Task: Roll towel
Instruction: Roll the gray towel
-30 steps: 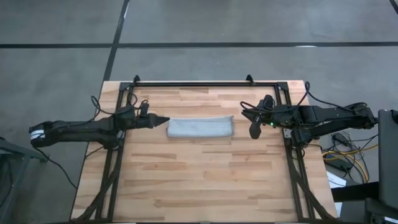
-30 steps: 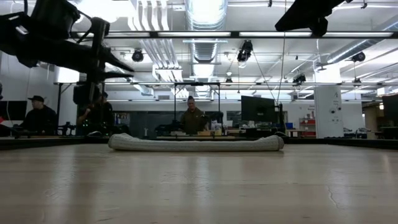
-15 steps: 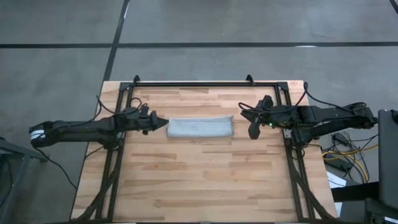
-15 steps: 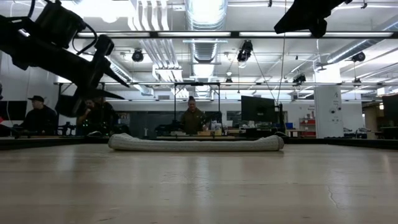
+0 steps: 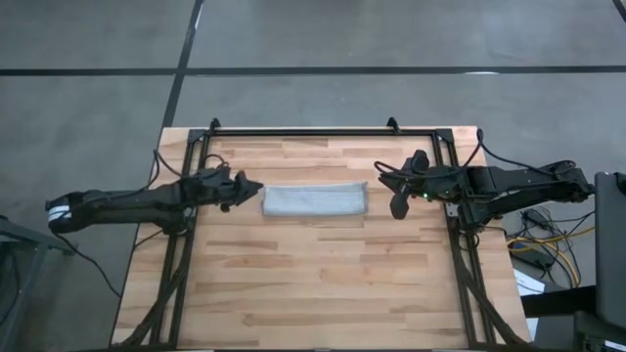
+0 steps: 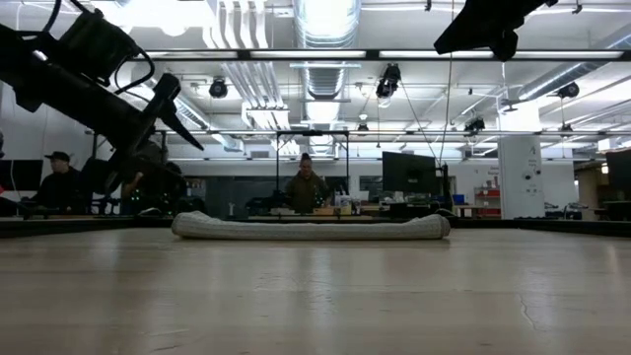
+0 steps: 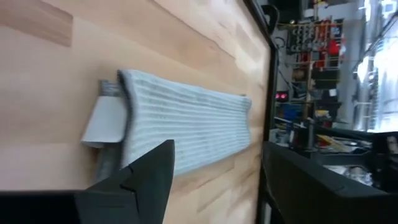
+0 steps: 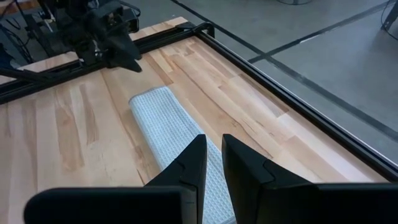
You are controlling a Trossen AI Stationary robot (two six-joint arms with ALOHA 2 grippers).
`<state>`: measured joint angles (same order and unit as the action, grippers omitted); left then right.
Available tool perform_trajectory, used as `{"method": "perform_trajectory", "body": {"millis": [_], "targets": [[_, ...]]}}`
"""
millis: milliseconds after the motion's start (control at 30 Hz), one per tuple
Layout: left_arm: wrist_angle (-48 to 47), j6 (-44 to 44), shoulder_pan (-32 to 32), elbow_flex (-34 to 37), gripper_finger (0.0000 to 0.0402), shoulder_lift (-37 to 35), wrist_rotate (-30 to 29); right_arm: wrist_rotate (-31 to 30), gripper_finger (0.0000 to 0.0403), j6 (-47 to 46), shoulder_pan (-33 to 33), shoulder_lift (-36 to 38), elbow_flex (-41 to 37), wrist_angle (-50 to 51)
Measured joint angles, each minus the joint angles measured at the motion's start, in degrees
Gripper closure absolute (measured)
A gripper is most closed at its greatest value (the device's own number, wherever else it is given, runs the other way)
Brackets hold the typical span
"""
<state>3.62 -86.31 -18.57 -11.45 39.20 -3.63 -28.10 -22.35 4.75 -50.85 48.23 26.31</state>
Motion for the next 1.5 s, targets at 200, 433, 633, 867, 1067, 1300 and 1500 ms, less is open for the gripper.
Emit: {"method": "perform_trajectory", "body": {"millis": [200,433,633,867,1067,1300,1500], "targets": [[-0.24,5.02,-0.52,0.23,0.0156,1.58,-0.82,0.00,0.0353,0.00,0.00,0.00,0.00,0.00],[-0.22,5.71,-0.56,-1.90,0.0156,8.57,0.80,-0.02,0.0353,0.00,-0.02,0.00,0.00,0.04],[-0.18,5.58,-0.61,-4.90,0.0157,16.23,1.52,-0.02,0.0353,0.00,0.00,0.00,0.00,0.02],[-0.84,3.86,-0.85,-6.38,0.0157,22.30,2.94,-0.04,0.0353,0.00,-0.01,0.00,0.00,0.03],[-0.83,3.70,-0.87,-7.47,0.0158,25.80,3.03,-0.09,0.0353,0.00,0.00,0.00,0.00,0.04],[-0.76,3.68,-0.89,-8.47,0.0158,29.61,3.26,-0.09,0.0353,0.00,-0.01,0.02,0.00,0.02],[-0.61,3.94,-0.94,-9.30,0.0158,32.03,3.72,-0.09,0.0353,0.00,0.00,0.02,0.00,0.01]]}}
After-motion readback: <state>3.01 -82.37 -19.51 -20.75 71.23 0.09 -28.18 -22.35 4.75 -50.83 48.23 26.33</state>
